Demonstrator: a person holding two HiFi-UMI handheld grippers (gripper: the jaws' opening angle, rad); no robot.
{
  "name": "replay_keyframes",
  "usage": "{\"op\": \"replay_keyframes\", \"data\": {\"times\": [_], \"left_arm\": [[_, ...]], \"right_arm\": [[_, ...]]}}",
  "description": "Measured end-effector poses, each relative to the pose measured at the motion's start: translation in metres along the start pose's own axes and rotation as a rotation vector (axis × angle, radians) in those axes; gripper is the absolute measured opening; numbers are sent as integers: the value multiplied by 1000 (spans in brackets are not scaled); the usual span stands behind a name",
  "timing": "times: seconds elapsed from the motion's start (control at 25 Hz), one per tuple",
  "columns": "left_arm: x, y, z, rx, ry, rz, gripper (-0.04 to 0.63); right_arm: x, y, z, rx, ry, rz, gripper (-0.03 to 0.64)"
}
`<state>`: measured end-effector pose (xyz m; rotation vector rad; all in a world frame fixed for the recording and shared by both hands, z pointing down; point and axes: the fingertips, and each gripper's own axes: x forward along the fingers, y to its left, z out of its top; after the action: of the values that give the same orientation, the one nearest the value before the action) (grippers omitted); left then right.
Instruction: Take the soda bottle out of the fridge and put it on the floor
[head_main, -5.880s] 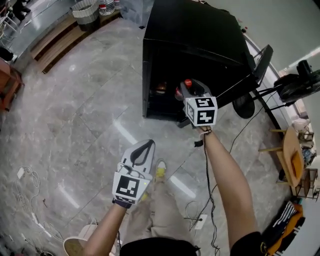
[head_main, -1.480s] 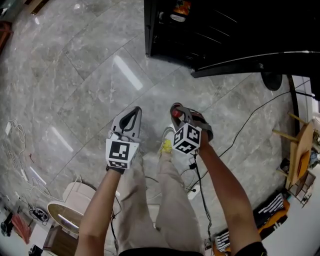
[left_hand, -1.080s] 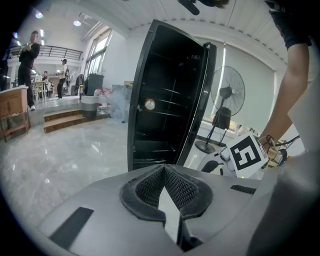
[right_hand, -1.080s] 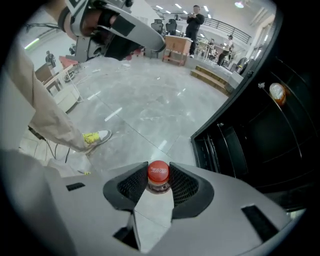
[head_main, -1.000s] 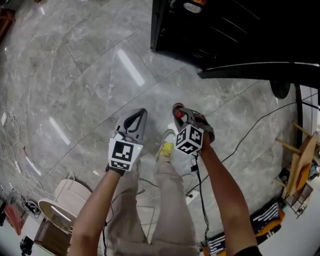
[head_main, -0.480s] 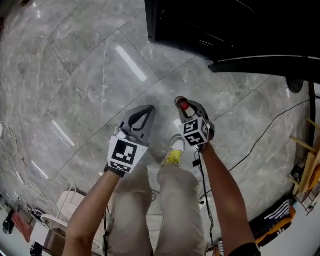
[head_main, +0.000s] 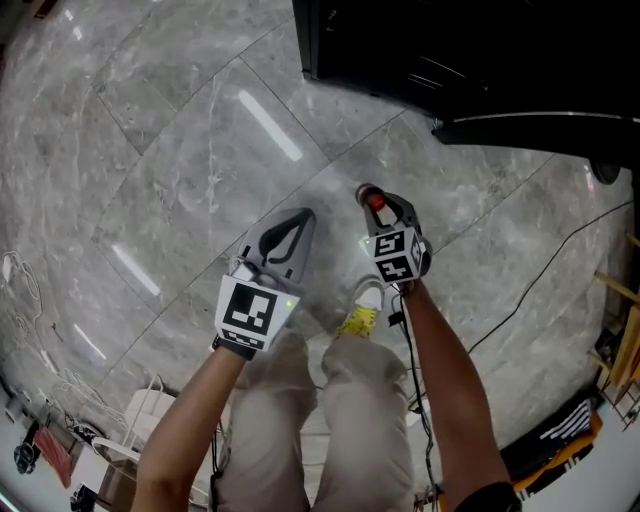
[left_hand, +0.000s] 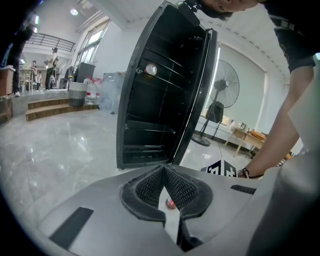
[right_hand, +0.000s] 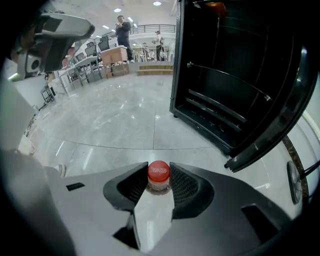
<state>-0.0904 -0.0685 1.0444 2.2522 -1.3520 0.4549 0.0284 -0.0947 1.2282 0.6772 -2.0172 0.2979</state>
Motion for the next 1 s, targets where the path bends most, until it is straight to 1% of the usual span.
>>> {"op": "replay_keyframes", "data": {"times": [0.2, 0.4, 0.44, 0.48, 0.52, 0.6, 0.68, 0.76, 0.8, 0.92, 1.0], "left_arm": [[5, -1, 0, -5, -6, -1, 17], [4, -3, -3, -20, 11, 5, 17], [2, -4, -1, -24, 13, 8, 15], [-1, -5, 2, -26, 17, 12, 16], [-4, -7, 6, -28, 20, 17, 17], [-13, -15, 17, -29, 30, 23, 16], [-26, -26, 33, -27, 41, 24, 17], [-40, -39, 54, -19, 44, 22, 16], [-48, -45, 68, -11, 42, 22, 17], [-74, -65, 116, 15, 21, 28, 17], [-92, -79, 151, 15, 3, 34, 17]], "right_arm": [[7, -1, 1, -14, -5, -2, 126], [8, -1, 3, 9, -5, 0, 131], [5, 0, 4, 14, -2, 11, 156], [2, 2, 7, 20, -2, 24, 220], [-5, 3, 11, 22, -4, 34, 253], [-24, 6, 18, 15, -6, 41, 238], [-51, 8, 25, 12, -7, 37, 225], [-83, 7, 36, 29, -19, 14, 222], [-100, 3, 45, 48, -36, -7, 222], [-163, -8, 81, 128, -115, -56, 175], [-209, -16, 106, 163, -159, -80, 150]]}}
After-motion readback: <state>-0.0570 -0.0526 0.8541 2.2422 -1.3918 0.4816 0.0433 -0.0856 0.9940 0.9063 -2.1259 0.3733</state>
